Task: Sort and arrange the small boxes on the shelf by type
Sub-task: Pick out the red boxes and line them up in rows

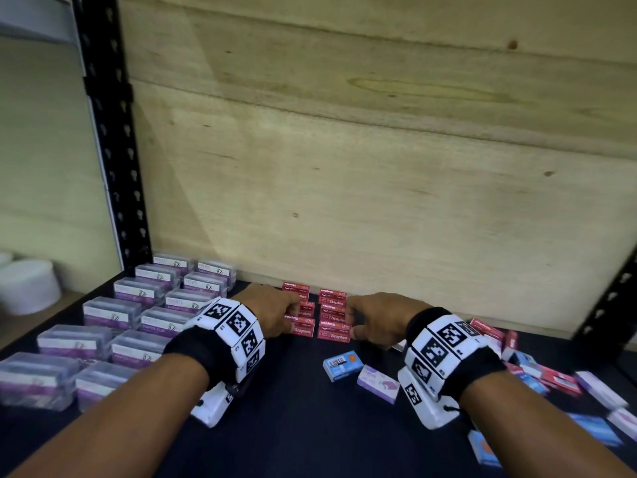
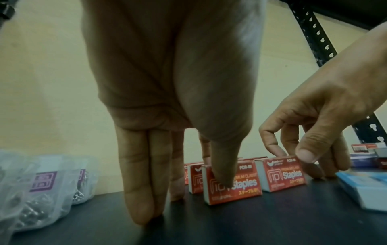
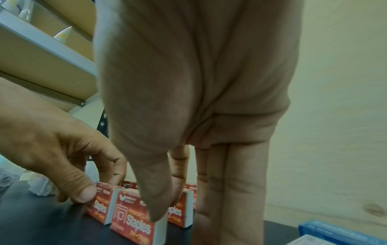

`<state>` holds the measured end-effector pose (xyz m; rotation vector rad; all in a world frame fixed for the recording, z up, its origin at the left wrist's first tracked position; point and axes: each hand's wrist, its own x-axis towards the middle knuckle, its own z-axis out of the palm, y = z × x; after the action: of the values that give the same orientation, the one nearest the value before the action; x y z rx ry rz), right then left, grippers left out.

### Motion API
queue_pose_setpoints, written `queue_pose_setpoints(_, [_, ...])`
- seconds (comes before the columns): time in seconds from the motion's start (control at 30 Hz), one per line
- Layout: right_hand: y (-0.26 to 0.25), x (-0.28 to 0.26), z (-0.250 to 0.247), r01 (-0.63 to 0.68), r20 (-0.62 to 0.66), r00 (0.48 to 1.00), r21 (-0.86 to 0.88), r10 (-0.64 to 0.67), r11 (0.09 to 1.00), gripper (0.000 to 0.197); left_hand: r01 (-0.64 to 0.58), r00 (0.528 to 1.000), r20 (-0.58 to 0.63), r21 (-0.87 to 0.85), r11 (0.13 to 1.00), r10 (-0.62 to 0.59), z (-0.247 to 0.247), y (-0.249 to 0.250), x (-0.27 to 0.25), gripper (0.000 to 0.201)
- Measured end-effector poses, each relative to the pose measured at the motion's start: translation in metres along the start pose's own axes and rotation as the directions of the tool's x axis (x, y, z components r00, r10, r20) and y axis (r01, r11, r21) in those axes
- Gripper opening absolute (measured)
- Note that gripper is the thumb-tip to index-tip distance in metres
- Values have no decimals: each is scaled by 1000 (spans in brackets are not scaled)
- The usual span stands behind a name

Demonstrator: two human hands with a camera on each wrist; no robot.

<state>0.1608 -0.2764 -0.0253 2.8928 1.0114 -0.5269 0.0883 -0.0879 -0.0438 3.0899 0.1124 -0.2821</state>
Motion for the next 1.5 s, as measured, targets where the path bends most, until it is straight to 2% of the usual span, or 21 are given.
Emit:
queue_pose_setpoints(0.33, [1,-1,0,-16,8,1000,-17,17,1000,13,11,1000,-6,21,1000,-11,0,-1,1,28])
queue_pose_setpoints(0.47, [4,-5,0,-45,22,999,1,45,999,29,78,997,27,-60,995,-76,3,-1,-4,57])
queue_pose_setpoints(0.57, [9,-11,1,-62,27,998,62,60,996,28,136,990,70,-172,976,-126,5,-2,-8,72])
queue_pose_setpoints(0.7, [20,-25,1,-31,28,999,111,28,993,20,76,996,-27,-152,986,-80,-2,11,-23,59])
queue_pose_setpoints(0.73, [23,-30,1,-24,30,999,112,21,993,21,36,999,-27,-144,989,-41,-6,18,-27,52])
queue_pose_setpoints(0.8, [26,-36,3,-15,51,999,125,9,992,25,-34,998,53,-136,990,42,-8,31,-29,40])
queue_pose_setpoints(0.87, [30,-43,7,-15,75,997,144,4,989,29,-84,984,143,-128,988,102,-5,44,-27,41])
queue_pose_setpoints(0.93, [33,-50,13,-16,98,995,132,3,991,33,-108,978,167,-114,987,127,0,54,-24,41])
queue_pose_setpoints(1.27, [37,-58,29,-14,98,995,43,10,999,37,-115,987,105,-73,991,122,12,65,-16,40])
queue_pose_setpoints(1.5, [77,-90,4,-87,-18,996,95,89,992,28,-192,977,73,-98,976,200,11,84,-16,29])
